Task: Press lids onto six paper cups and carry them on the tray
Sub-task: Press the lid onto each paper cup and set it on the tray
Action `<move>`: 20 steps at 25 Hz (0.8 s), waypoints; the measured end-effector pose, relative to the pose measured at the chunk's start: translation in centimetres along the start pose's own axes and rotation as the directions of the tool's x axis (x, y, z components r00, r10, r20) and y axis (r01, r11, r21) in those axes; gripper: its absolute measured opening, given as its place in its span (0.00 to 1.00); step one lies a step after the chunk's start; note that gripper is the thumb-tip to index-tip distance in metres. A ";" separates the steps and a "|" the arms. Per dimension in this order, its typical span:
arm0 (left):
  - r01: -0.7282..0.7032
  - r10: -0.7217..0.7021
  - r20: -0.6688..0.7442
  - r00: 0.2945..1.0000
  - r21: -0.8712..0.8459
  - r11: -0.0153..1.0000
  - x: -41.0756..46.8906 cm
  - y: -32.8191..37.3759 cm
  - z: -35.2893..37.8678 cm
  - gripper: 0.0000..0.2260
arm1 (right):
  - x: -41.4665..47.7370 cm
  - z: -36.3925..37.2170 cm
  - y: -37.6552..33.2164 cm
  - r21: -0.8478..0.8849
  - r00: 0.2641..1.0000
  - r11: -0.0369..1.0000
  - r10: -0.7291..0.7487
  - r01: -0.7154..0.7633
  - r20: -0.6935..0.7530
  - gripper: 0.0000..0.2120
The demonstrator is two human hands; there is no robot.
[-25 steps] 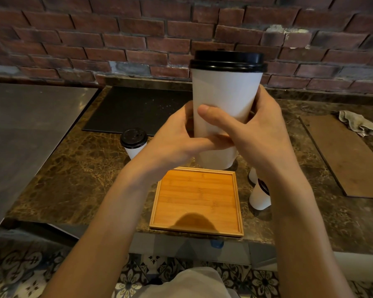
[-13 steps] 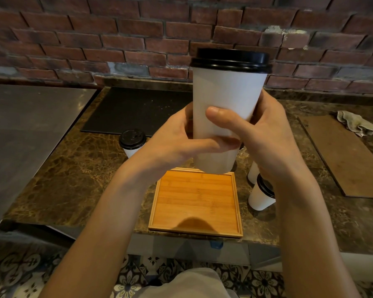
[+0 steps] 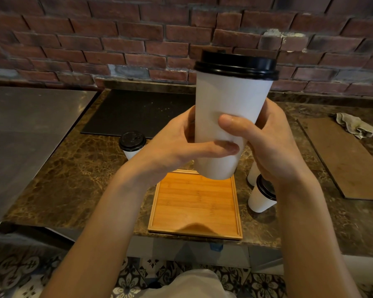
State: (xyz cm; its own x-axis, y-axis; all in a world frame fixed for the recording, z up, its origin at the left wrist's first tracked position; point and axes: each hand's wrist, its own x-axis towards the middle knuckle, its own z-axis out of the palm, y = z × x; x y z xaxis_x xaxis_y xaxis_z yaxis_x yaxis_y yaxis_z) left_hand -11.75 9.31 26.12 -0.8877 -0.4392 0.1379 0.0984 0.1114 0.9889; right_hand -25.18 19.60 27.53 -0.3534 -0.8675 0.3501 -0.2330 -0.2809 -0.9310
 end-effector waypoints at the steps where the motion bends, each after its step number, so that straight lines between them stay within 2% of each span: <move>1: 0.000 0.000 0.006 1.000 -0.001 1.000 0.0 0.0 0.0 0.29 | 0.0 -0.1 0.0 0.002 1.000 1.000 -0.001 0.001 0.010 0.25; 9: 0.009 -0.009 0.028 1.000 0.009 1.000 0.0 -0.1 0.1 0.30 | 0.0 -0.2 0.2 -0.030 0.998 0.999 0.014 -0.012 0.069 0.27; 16: -0.004 0.007 -0.067 0.998 0.042 0.999 0.1 -0.4 0.4 0.32 | 0.2 -0.1 0.1 -0.081 0.998 0.996 0.046 -0.043 0.040 0.27; 20: -0.013 0.022 -0.136 0.990 0.060 0.998 0.5 -0.7 0.3 0.28 | 0.4 0.2 -0.3 -0.151 0.998 0.987 0.058 -0.061 -0.025 0.27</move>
State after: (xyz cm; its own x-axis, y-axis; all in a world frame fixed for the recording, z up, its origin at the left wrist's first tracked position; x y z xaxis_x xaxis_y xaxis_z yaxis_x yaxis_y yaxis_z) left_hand -12.37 9.31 25.49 -0.8160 -0.5538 0.1654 0.0834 0.1704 0.9818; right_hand -25.06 19.21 27.90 -0.3892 -0.8715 0.2984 -0.3452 -0.1623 -0.9244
